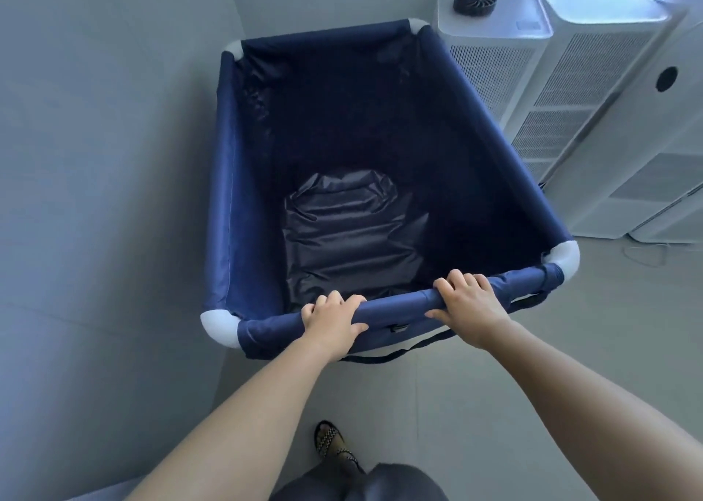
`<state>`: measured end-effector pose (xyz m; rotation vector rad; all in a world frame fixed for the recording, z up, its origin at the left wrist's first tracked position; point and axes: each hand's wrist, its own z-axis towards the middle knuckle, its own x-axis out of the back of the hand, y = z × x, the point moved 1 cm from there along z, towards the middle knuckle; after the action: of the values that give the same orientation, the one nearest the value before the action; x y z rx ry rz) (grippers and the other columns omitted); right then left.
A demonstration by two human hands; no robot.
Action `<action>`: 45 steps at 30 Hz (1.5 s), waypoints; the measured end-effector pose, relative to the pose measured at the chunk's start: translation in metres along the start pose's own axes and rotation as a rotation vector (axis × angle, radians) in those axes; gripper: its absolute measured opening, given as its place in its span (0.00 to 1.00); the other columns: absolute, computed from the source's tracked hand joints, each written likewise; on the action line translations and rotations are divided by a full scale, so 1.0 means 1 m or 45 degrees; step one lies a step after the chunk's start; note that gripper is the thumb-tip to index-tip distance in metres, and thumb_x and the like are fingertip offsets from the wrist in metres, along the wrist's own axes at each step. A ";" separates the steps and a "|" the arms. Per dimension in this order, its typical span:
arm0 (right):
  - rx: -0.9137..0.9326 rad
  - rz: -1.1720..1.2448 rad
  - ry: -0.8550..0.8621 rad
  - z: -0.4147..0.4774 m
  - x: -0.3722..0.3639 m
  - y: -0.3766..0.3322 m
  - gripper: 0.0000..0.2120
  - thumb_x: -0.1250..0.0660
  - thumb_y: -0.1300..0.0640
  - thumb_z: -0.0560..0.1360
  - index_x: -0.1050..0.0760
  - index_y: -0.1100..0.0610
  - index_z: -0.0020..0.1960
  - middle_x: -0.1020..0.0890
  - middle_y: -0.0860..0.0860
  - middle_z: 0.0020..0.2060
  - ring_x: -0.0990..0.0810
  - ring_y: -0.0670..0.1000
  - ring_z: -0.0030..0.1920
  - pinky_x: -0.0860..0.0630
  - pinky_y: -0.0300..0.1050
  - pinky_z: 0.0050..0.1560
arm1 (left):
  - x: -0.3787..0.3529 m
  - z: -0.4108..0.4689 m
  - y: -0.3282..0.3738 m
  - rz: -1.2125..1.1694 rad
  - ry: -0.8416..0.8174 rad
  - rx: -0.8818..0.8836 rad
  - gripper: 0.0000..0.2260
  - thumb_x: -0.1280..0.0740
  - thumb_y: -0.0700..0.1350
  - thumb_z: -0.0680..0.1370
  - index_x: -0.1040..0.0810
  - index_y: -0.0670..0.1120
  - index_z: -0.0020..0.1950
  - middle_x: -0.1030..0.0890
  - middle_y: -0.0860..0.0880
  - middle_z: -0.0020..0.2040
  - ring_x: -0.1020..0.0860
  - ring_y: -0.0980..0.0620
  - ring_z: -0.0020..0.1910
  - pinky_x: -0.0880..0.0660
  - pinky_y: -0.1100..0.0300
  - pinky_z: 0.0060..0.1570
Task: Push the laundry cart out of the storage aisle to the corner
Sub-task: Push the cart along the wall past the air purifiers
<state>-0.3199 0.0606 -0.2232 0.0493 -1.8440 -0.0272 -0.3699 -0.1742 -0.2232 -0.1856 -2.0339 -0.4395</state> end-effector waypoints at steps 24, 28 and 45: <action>0.164 0.118 -0.124 -0.179 -0.051 -0.009 0.24 0.47 0.36 0.77 0.35 0.52 0.64 0.29 0.51 0.55 0.28 0.54 0.54 0.37 0.50 0.60 | -0.097 -0.173 0.052 -0.034 0.099 0.153 0.17 0.39 0.63 0.75 0.32 0.62 0.62 0.26 0.58 0.57 0.30 0.51 0.58 0.40 0.52 0.59; 0.169 0.112 -0.135 -0.190 -0.054 -0.010 0.24 0.47 0.36 0.77 0.35 0.52 0.64 0.28 0.51 0.55 0.28 0.54 0.55 0.37 0.50 0.60 | -0.099 -0.182 0.055 -0.011 0.044 0.144 0.16 0.39 0.62 0.75 0.32 0.60 0.61 0.25 0.57 0.57 0.29 0.50 0.58 0.39 0.52 0.57; 0.126 0.071 -0.161 -0.164 -0.045 -0.014 0.23 0.47 0.37 0.78 0.36 0.53 0.64 0.28 0.51 0.56 0.29 0.54 0.55 0.36 0.50 0.59 | -0.086 -0.159 0.042 -0.044 0.028 0.093 0.16 0.39 0.60 0.76 0.32 0.60 0.63 0.25 0.55 0.57 0.30 0.50 0.58 0.40 0.51 0.58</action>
<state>-0.1494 0.0496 -0.2226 0.0666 -1.9716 0.1025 -0.1854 -0.1917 -0.2201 -0.1005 -2.0302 -0.3867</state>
